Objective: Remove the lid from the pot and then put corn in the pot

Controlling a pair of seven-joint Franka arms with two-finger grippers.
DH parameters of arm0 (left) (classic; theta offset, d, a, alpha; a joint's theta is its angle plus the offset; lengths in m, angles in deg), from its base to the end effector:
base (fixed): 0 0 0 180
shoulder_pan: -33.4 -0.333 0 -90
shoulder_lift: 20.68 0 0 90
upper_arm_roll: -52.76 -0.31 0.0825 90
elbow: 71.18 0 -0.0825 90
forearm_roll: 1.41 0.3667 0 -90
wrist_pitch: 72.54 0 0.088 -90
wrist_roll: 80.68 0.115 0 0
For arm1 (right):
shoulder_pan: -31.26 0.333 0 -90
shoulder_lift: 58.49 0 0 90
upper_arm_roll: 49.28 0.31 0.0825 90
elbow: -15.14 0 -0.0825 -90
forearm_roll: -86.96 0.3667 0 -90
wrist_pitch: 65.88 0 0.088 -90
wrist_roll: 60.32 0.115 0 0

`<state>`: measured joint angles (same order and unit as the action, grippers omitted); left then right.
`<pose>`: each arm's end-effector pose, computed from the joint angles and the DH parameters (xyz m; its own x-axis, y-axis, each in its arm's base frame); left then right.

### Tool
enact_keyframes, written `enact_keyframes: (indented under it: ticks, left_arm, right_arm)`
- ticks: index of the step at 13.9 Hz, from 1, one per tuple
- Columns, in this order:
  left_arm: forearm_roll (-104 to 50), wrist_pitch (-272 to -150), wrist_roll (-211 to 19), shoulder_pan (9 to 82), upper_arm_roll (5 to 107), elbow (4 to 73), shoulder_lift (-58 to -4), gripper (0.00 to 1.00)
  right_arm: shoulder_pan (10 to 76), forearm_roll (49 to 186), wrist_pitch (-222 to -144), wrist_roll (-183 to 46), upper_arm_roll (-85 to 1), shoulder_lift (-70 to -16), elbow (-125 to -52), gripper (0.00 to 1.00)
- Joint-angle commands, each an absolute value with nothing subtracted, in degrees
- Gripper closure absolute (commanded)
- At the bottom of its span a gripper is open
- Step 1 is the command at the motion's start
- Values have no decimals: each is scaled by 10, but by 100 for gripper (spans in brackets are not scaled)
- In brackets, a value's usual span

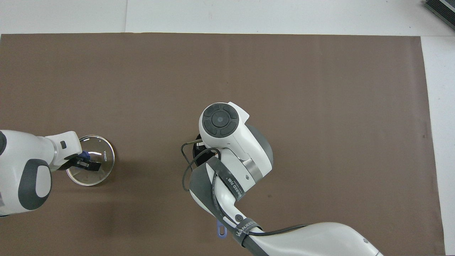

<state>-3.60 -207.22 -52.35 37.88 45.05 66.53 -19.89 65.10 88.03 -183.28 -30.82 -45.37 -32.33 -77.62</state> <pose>0.4717 0.0258 0.3142 0.9164 -0.3996 -0.0216 -0.3985 -0.9162 0.0434 0.5215 0.3987 0.3531 0.9906 0.1287 -0.0454 0.1276 -0.9914 -0.0276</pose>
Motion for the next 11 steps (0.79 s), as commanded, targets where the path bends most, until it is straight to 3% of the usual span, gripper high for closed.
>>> enact_keyframes:
  ticks: [1, 6, 11]
  left_arm:
    - [-31, -2069, -528, 357, 456, 641, -205, 0]
    - [-35, -1938, -526, 358, 456, 485, -280, 0]
    - [-38, -1907, -527, 368, 458, 418, -310, 0]
  right_arm:
    - [642, 880, -1846, -324, -451, -329, -781, 0]
    - [609, 867, -1821, -325, -459, -385, -780, 0]
    - [538, 840, -1763, -347, -458, -464, -778, 0]
